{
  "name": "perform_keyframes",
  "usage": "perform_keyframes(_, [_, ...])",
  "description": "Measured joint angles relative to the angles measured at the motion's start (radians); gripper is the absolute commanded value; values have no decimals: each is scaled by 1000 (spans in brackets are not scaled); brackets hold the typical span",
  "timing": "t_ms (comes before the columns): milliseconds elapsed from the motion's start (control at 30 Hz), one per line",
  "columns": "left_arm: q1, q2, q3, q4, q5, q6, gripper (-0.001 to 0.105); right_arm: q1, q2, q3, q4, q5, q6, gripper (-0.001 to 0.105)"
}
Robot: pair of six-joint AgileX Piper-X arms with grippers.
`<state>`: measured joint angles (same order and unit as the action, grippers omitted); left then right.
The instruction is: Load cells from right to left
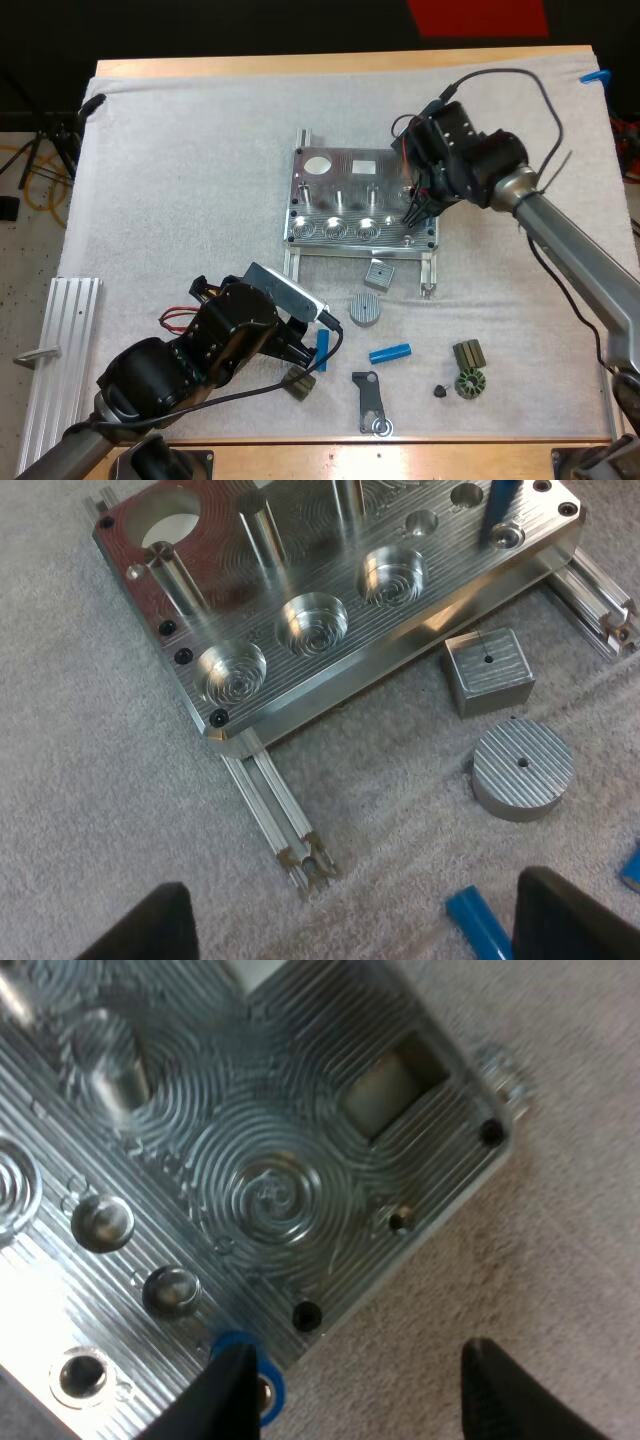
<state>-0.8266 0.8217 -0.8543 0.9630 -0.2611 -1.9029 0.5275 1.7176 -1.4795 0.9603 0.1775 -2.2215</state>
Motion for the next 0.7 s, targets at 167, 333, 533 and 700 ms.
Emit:
perform_keyframes(167, [0,0,0,0,0,0,65,-2,-20,0,-7,22,0,46])
perform_keyframes(333, [0,0,0,0,0,0,65,-5,-12,0,-7,23,0,46])
perform_keyframes(533, [0,0,0,0,0,0,65,-5,-12,0,30,23,49,46])
perform_keyframes(700, [0,0,0,0,0,0,65,-5,-48,0,115,23,85,46])
